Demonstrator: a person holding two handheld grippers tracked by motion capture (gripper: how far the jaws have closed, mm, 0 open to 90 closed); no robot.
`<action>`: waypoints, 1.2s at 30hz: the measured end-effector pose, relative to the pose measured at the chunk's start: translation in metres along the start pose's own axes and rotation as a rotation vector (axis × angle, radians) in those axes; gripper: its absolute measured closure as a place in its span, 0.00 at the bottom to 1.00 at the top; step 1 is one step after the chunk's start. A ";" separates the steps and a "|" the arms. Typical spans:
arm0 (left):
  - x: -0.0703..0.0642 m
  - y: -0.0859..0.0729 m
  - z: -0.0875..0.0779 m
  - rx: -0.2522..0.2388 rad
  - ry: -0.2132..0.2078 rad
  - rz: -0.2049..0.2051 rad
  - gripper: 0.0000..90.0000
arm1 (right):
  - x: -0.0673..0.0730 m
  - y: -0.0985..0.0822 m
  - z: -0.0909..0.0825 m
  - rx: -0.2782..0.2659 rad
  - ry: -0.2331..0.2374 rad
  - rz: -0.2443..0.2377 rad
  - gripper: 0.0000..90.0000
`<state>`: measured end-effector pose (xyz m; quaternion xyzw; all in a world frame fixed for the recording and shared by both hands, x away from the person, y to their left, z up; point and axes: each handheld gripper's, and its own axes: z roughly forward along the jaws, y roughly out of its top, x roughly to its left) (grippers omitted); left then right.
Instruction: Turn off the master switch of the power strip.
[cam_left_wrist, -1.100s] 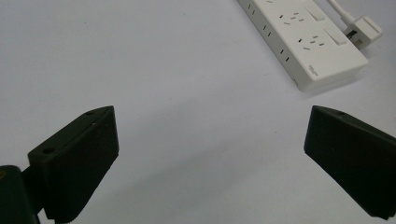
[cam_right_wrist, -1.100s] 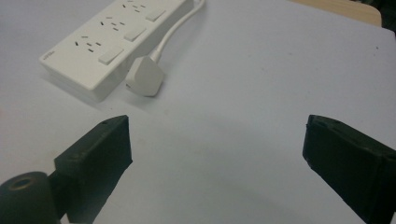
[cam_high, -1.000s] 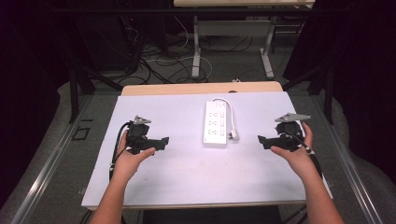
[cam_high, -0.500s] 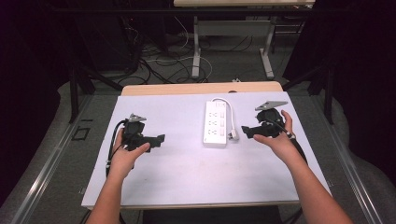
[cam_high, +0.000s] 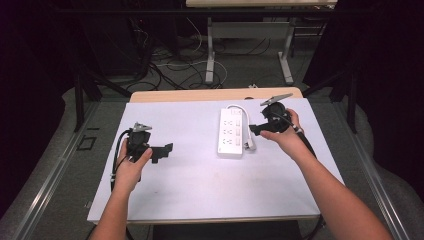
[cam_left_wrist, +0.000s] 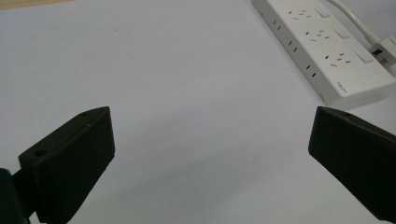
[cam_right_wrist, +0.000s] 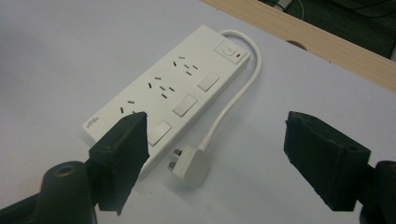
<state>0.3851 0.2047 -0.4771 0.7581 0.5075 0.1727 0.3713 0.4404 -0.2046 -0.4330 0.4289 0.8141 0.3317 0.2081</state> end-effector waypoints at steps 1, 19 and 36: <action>0.000 0.000 0.000 -0.004 0.000 -0.001 0.01 | 0.000 0.002 0.001 -0.001 -0.008 -0.008 0.26; 0.006 -0.002 -0.007 -0.017 0.002 -0.014 0.01 | -0.003 0.039 0.032 0.072 -0.028 0.014 0.38; 0.011 -0.004 -0.009 -0.022 0.005 -0.040 0.01 | -0.011 0.058 0.050 0.082 -0.055 0.061 0.45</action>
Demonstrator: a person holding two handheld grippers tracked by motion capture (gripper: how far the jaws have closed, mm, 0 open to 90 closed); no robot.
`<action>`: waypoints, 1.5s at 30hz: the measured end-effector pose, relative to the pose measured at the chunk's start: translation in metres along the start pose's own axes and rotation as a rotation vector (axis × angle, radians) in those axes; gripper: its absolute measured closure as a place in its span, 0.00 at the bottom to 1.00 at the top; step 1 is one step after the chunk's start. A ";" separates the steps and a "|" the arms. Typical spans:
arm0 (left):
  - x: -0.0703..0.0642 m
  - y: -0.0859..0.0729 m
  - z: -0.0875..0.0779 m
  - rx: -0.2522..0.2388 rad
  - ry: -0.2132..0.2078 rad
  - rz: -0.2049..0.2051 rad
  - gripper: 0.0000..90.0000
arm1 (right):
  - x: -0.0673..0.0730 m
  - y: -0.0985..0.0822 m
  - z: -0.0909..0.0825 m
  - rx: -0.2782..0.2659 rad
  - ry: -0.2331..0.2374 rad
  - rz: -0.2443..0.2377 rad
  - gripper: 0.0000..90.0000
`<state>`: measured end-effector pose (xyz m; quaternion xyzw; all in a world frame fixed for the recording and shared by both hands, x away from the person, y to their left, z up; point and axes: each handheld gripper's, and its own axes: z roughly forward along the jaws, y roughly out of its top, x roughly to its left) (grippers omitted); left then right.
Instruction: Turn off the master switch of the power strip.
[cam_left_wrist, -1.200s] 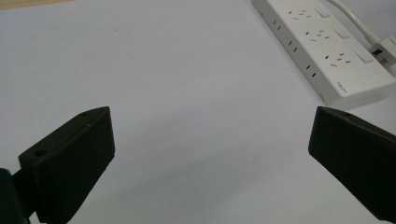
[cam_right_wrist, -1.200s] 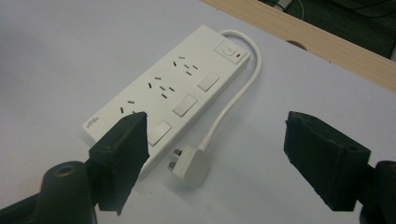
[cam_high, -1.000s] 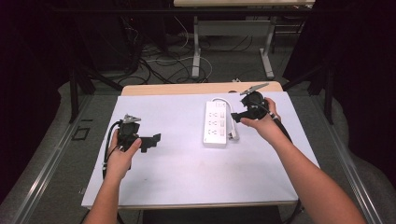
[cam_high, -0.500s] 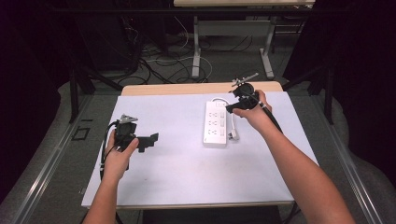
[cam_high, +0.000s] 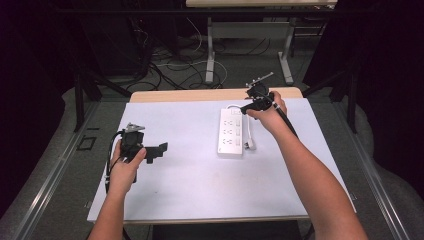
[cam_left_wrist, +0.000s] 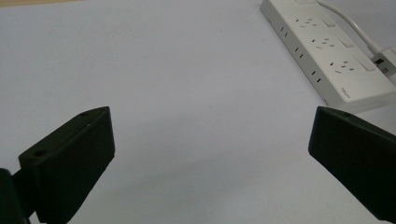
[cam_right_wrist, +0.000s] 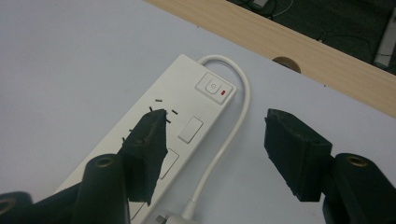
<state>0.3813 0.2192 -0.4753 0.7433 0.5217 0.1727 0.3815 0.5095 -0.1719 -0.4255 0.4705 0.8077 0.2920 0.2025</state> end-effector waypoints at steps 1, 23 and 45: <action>0.000 0.000 0.000 0.000 -0.002 -0.004 0.01 | 0.000 0.000 0.000 0.000 0.000 0.000 0.45; 0.007 -0.002 -0.003 0.009 0.002 -0.015 0.01 | 0.000 0.007 0.035 -0.046 0.017 0.004 0.65; 0.016 -0.004 -0.007 -0.021 -0.004 -0.058 0.01 | -0.003 0.005 0.078 -0.007 0.002 0.054 0.90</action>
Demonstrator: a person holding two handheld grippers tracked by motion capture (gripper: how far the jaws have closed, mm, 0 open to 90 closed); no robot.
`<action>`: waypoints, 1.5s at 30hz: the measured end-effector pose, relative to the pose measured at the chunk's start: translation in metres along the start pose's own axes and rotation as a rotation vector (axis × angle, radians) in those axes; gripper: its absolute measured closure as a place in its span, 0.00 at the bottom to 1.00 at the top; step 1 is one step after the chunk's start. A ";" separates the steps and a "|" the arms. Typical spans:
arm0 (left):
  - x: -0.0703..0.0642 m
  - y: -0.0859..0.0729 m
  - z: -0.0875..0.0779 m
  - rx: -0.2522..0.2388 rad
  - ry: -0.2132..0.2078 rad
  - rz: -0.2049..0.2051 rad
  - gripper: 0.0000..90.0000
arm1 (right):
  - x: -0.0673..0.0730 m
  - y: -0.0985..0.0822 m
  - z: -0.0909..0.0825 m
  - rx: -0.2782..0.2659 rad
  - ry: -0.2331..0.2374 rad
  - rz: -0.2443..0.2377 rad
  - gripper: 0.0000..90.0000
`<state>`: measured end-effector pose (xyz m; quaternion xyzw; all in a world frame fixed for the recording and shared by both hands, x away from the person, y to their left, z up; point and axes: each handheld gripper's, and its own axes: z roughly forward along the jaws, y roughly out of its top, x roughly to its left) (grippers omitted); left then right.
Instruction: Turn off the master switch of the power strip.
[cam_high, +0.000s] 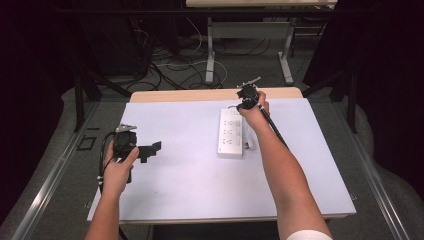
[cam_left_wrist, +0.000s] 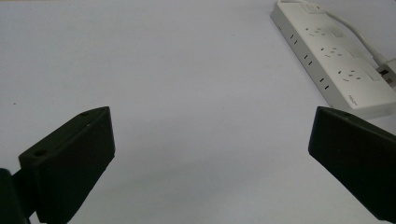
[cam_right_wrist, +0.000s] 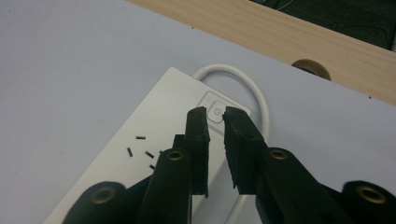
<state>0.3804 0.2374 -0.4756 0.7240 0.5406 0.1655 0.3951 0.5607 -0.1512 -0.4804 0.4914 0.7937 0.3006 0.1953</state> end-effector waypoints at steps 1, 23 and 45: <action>0.000 0.000 0.000 0.000 0.000 -0.002 0.01 | 0.000 0.000 0.001 -0.006 0.011 0.015 0.92; 0.007 -0.005 -0.004 0.007 0.017 -0.021 0.01 | 0.002 -0.005 0.029 0.001 -0.004 -0.001 1.00; 0.007 -0.010 -0.007 0.002 0.011 -0.043 0.01 | -0.006 0.003 0.048 0.019 -0.013 0.028 1.00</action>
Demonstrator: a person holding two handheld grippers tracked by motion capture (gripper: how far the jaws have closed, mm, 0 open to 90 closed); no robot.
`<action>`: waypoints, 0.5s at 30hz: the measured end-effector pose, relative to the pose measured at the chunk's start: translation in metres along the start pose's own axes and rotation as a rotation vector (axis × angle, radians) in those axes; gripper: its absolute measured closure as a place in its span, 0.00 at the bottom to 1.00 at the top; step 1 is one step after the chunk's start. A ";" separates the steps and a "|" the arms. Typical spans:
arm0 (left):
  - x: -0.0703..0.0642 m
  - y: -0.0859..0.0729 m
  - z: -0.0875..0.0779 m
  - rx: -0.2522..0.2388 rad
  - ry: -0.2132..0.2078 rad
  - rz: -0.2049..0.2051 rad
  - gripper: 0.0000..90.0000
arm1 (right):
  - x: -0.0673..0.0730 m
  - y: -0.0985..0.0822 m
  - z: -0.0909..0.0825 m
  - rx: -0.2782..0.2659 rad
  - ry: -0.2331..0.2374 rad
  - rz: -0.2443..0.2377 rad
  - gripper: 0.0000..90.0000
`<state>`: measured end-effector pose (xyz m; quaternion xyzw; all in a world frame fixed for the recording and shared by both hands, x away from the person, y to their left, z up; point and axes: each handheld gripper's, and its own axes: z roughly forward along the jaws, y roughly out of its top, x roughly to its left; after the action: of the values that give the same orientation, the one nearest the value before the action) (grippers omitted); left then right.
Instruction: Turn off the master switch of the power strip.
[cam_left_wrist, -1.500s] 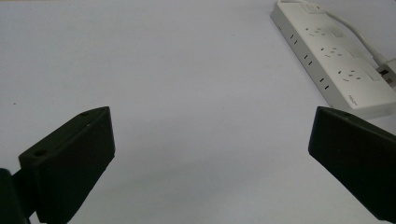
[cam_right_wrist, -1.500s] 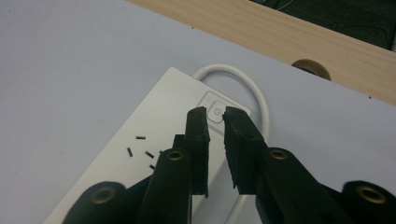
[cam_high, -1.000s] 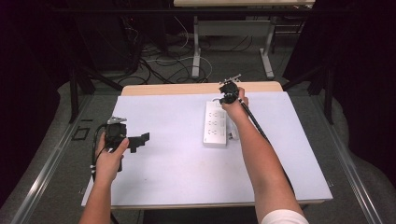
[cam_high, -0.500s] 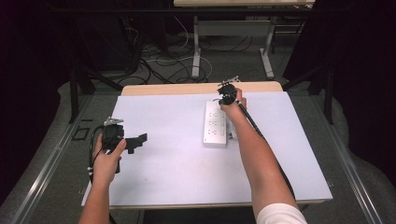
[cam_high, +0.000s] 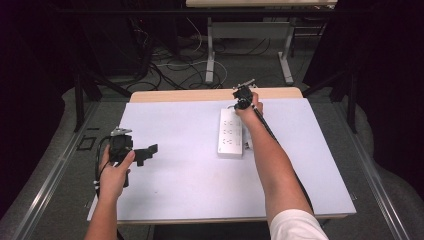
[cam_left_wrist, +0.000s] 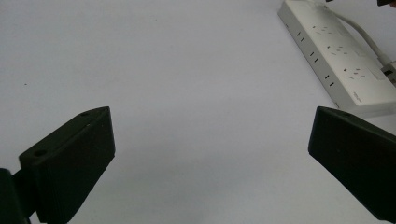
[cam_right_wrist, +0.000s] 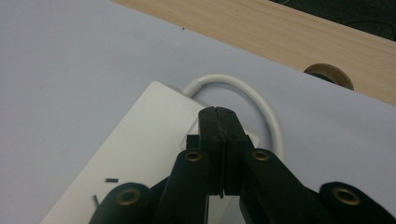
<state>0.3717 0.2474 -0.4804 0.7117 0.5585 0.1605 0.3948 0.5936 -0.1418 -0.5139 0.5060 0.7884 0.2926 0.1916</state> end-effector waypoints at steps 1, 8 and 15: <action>0.000 0.000 0.000 0.000 -0.001 0.000 0.01 | 0.000 0.000 0.000 0.000 0.000 0.000 1.00; 0.001 0.000 0.000 0.005 -0.006 0.002 0.01 | -0.003 -0.002 0.005 -0.007 0.003 0.022 1.00; 0.000 0.001 0.002 0.007 -0.009 0.009 0.01 | -0.001 -0.003 0.007 0.006 0.002 0.020 1.00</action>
<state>0.3736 0.2466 -0.4814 0.7164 0.5538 0.1571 0.3943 0.5963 -0.1418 -0.5213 0.5140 0.7844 0.2927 0.1865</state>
